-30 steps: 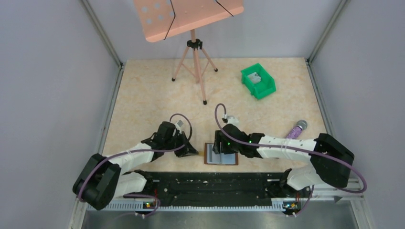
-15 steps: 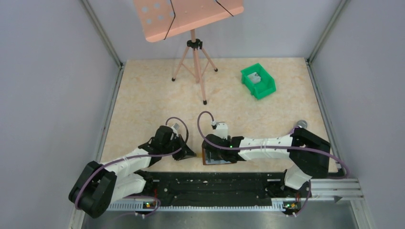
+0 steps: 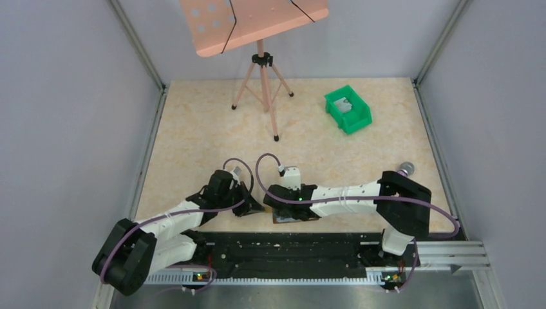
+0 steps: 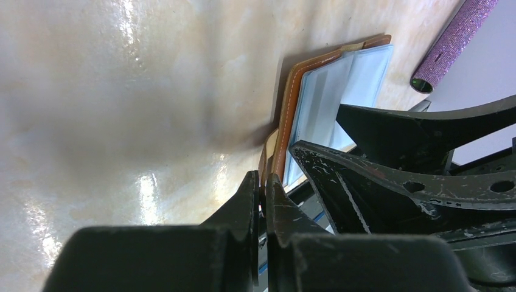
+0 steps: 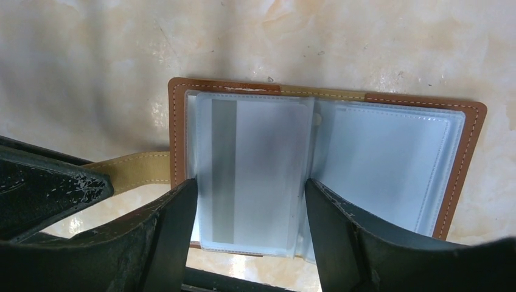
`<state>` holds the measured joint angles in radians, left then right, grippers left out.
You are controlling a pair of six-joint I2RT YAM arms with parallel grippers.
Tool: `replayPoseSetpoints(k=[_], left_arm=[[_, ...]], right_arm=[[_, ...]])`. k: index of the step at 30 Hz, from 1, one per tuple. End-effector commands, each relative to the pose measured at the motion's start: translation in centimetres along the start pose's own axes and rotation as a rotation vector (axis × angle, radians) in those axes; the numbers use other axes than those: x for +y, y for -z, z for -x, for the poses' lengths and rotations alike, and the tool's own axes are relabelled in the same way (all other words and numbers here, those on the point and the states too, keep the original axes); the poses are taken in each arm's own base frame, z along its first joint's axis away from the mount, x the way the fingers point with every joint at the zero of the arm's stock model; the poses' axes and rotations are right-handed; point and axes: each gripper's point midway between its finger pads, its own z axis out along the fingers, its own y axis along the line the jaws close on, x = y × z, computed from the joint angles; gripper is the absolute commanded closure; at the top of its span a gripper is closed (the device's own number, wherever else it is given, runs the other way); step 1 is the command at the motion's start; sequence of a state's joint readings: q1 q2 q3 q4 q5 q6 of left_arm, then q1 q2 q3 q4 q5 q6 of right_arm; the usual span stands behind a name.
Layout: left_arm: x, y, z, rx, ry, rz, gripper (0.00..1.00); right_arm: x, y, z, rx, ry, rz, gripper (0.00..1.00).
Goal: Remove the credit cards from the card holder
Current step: Remove the credit card from the card holder.
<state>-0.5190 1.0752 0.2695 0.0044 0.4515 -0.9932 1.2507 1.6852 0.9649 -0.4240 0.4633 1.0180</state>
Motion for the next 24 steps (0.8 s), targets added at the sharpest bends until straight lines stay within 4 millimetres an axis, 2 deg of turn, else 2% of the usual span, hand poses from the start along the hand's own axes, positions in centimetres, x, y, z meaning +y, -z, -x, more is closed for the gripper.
replayPoseSetpoints(k=[1,9,19,24], left_arm=[[-1.1,0.1,0.7,-0.034,-0.031,-0.041,1.0],[-0.8,0.3,0.8,-0.045,-0.036,-0.025,1.0],[-0.9,0.4,1.1,-0.06,-0.042,-0.023,1.0],[-0.4,0.5,0.8,-0.052,-0.031,0.001,1.0]], right_arm=[[-0.6,0.1,0.1,-0.017,0.038,-0.075,0.36],[-0.5,0.7,0.7,-0.035,0.038,-0.063,0.42],[-1.6,2.1,1.8,-0.074,0.031,-0.077,0.42],[-2.4,2.5,1.9,-0.088,0.027,-0.088,0.4]])
